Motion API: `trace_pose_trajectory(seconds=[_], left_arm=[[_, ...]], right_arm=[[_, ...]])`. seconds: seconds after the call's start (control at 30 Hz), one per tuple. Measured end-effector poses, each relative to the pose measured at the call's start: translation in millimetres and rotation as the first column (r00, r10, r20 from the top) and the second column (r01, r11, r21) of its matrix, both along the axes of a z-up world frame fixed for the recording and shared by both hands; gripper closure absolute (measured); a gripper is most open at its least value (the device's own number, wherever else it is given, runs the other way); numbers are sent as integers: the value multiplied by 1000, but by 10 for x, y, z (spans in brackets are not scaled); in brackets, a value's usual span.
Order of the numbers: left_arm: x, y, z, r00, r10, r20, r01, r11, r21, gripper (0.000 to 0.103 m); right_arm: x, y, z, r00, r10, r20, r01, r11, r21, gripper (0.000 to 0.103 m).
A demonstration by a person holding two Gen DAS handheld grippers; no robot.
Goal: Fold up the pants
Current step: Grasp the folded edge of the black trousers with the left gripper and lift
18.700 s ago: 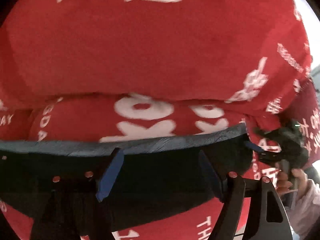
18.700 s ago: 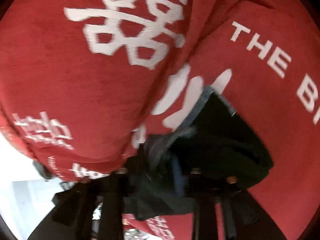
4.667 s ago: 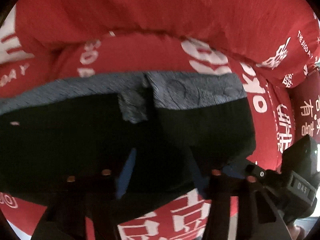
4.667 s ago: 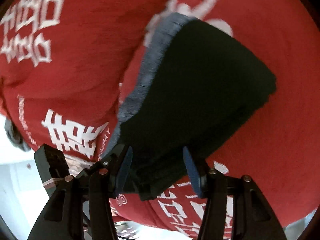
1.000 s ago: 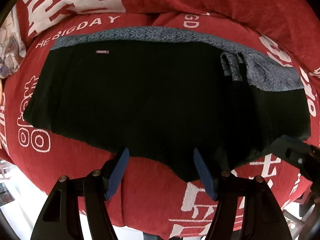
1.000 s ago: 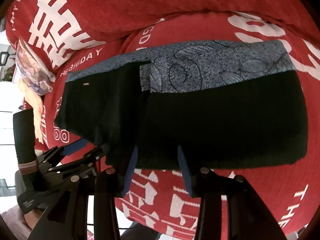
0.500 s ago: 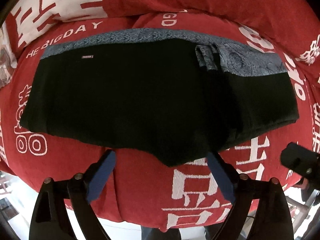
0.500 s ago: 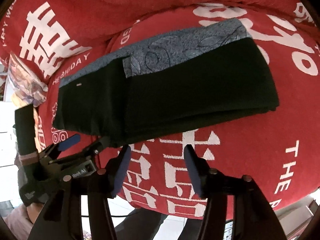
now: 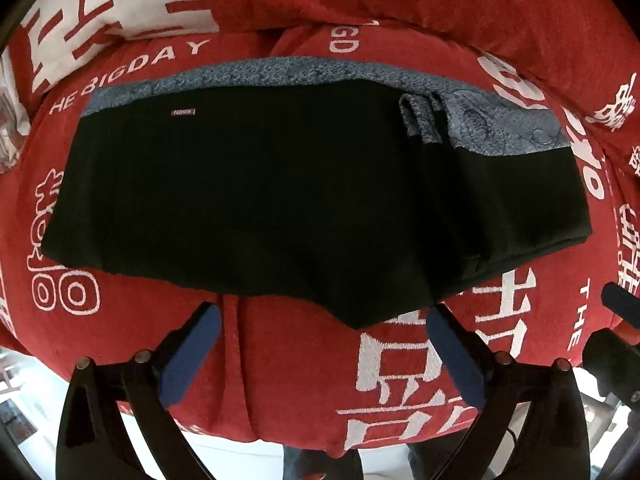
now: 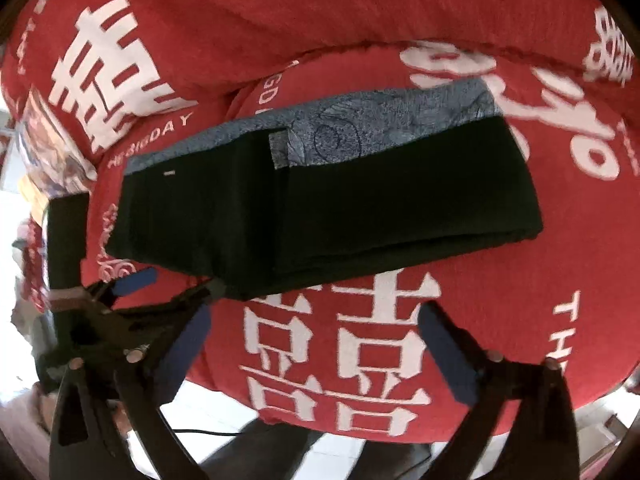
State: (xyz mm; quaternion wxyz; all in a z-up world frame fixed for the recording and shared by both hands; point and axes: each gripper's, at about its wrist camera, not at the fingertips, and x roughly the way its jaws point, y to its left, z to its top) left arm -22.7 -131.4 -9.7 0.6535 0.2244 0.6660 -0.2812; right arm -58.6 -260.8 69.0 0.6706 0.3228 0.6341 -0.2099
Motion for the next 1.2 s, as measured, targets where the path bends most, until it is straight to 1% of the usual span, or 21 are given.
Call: trace_pose_trajectory(seconds=[0.07, 0.23, 0.37, 0.5, 0.63, 0.8, 0.9, 1.0, 1.13, 1.2], left_arm=[[5, 29, 0, 1000, 2, -4, -2, 1000, -2, 0], [27, 109, 14, 1000, 17, -5, -17, 1000, -1, 0], [95, 243, -56, 999, 41, -7, -41, 999, 20, 0], [177, 400, -83, 996, 79, -30, -79, 997, 6, 0], [248, 530, -86, 991, 131, -29, -131, 991, 11, 0], [359, 669, -77, 982, 184, -27, -185, 983, -16, 0], [498, 809, -79, 970, 242, -36, -243, 969, -42, 0], [654, 959, -86, 956, 292, -39, -293, 955, -49, 0], [875, 1205, -48, 935, 355, -23, -356, 931, -78, 0], [966, 1315, -49, 922, 386, -15, -386, 918, -89, 0]], right_arm=[[15, 22, 1, 1000, 20, -13, -20, 1000, -5, 0], [1, -9, -21, 999, -25, -32, 25, 1000, 15, 0], [-5, 8, -73, 998, -37, -59, 39, 999, 27, 0], [49, 74, -87, 999, -5, -51, 7, 999, 41, 0], [131, 161, -128, 997, 36, -65, -33, 998, 47, 0], [218, 231, -205, 995, 64, -70, -60, 996, 61, 0], [296, 243, -276, 992, 90, -84, -85, 995, 61, 0], [415, 187, -324, 990, 100, -95, -96, 995, 38, 0], [584, 65, -307, 995, 85, -44, -85, 996, -8, 0], [690, 28, -376, 994, 101, -40, -102, 995, -17, 0]])
